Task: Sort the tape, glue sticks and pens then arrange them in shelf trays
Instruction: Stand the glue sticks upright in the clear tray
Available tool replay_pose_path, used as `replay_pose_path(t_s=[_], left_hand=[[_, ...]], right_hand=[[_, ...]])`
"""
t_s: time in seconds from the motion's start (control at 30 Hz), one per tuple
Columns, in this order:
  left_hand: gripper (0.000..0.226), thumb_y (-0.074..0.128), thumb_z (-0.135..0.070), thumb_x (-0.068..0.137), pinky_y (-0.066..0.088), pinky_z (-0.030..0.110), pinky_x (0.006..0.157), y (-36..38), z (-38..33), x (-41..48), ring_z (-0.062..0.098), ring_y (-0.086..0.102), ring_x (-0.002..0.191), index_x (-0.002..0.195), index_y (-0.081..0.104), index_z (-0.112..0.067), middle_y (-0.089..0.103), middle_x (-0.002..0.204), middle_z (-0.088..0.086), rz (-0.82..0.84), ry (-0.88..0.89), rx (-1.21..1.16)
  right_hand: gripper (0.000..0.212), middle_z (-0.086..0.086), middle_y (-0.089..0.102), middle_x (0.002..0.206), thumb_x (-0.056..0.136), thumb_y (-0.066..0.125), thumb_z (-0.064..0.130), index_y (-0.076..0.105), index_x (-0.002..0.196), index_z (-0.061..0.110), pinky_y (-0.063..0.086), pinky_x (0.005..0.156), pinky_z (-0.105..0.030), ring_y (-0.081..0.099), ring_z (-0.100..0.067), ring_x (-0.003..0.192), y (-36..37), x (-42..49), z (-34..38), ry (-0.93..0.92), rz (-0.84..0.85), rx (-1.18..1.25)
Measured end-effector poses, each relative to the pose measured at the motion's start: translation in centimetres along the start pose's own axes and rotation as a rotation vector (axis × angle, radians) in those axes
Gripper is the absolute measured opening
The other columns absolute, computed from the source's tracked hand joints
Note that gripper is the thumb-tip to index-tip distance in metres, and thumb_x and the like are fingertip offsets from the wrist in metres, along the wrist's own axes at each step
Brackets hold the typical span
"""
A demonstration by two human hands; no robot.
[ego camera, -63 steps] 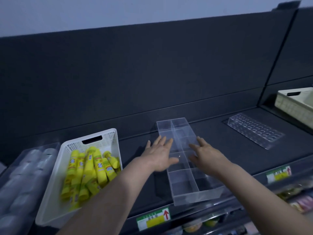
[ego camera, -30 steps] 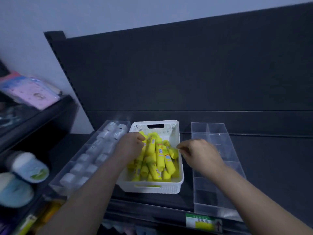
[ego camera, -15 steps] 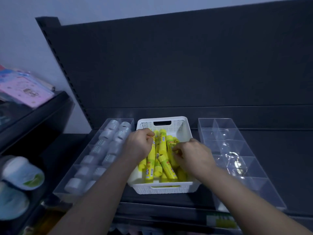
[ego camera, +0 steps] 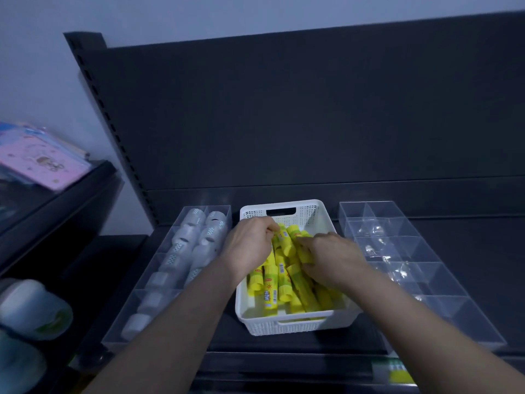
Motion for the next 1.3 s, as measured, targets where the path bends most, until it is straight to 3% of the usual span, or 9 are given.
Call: replay_pose_path(t_s=[0.23,0.4,0.53,0.6,0.67,0.87,1.03,1.2,1.3], left_hand=[[0.024,0.054,-0.019,0.091,0.05,0.033,0.087,1.1,-1.0,1.1,0.02,0.061,0.105,0.11,0.068,-0.026,0.07,0.105,-0.003,0.066,0.072,0.007],[0.04,0.059,-0.034,0.087,0.042,0.033,0.095,3.3,-3.0,0.9,0.025,0.05,0.119,0.127,0.056,-0.031,0.056,0.123,0.003,0.204,0.146,0.214],[0.037,0.058,-0.017,0.088,0.042,0.035,0.087,4.7,-3.8,0.8,0.03,0.048,0.114,0.124,0.057,-0.027,0.041,0.118,0.009,0.289,0.164,0.367],[0.039,0.063,-0.017,0.085,0.043,0.034,0.083,4.8,-3.8,1.0,0.03,0.053,0.11,0.123,0.058,-0.026,0.04,0.119,0.008,0.311,0.15,0.37],[0.044,0.069,-0.024,0.081,0.043,0.031,0.081,4.6,-3.8,1.0,0.028,0.056,0.108,0.123,0.057,-0.027,0.041,0.121,0.007,0.317,0.126,0.339],[0.042,0.076,-0.028,0.073,0.038,0.027,0.075,3.9,-3.3,1.0,0.023,0.057,0.104,0.112,0.061,-0.026,0.046,0.116,0.004,0.243,0.049,0.247],[0.029,0.057,-0.018,0.086,0.043,0.031,0.088,1.6,-2.6,0.8,0.023,0.056,0.109,0.114,0.062,-0.024,0.056,0.118,0.005,0.02,-0.009,0.171],[0.031,0.052,-0.018,0.09,0.043,0.031,0.085,-1.2,-1.7,0.2,0.023,0.057,0.109,0.119,0.06,-0.021,0.058,0.122,0.003,-0.15,-0.083,0.087],[0.032,0.051,-0.016,0.09,0.041,0.03,0.083,-2.1,-1.4,-0.2,0.022,0.058,0.107,0.119,0.061,-0.021,0.058,0.121,0.004,-0.194,-0.096,0.061]], right_hand=[[0.052,0.001,0.057,0.116,0.076,0.057,0.024,0.052,0.126,0.034,0.048,0.081,-0.034,0.056,-0.027,0.11,-1.1,-0.6,-0.9,0.122,-0.104,0.125],[0.058,-0.002,0.06,0.118,0.079,0.05,0.014,0.047,0.137,0.024,0.043,0.089,-0.033,0.054,-0.027,0.111,-4.0,-1.2,-3.1,0.162,-0.327,0.208],[0.043,-0.01,0.057,0.111,0.084,0.049,0.008,0.058,0.125,0.018,0.043,0.083,-0.034,0.054,-0.032,0.108,-3.0,-0.7,-4.0,0.12,-0.234,0.217],[0.025,-0.01,0.057,0.108,0.089,0.053,0.018,0.068,0.108,0.019,0.045,0.081,-0.033,0.057,-0.032,0.104,-2.0,-0.6,-3.8,0.072,-0.172,0.177],[0.023,-0.008,0.057,0.111,0.09,0.055,0.027,0.068,0.107,0.018,0.048,0.085,-0.035,0.056,-0.03,0.106,-1.0,-0.7,-3.3,0.036,-0.116,0.131],[0.031,-0.002,0.065,0.11,0.085,0.059,0.036,0.057,0.114,0.026,0.036,0.088,-0.036,0.056,-0.027,0.107,-1.4,-0.3,-1.9,-0.002,-0.138,-0.153],[0.039,-0.001,0.062,0.116,0.087,0.057,0.032,0.046,0.123,0.021,0.035,0.09,-0.036,0.061,-0.026,0.105,-0.9,0.4,-1.1,-0.026,-0.151,-0.05],[0.05,-0.006,0.047,0.128,0.087,0.053,0.01,0.039,0.135,0.015,0.042,0.091,-0.036,0.054,-0.031,0.113,0.7,1.5,0.0,-0.057,-0.08,0.195],[0.051,-0.009,0.038,0.132,0.086,0.055,0.008,0.04,0.134,0.01,0.044,0.091,-0.036,0.05,-0.032,0.117,0.9,1.7,-0.4,-0.018,-0.06,0.311]])
Point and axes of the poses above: each hand's wrist, its own x-axis towards the middle knuckle, its own y-axis out of the palm, z = x × y, the point moved 10 cm from there along x, towards the middle knuckle
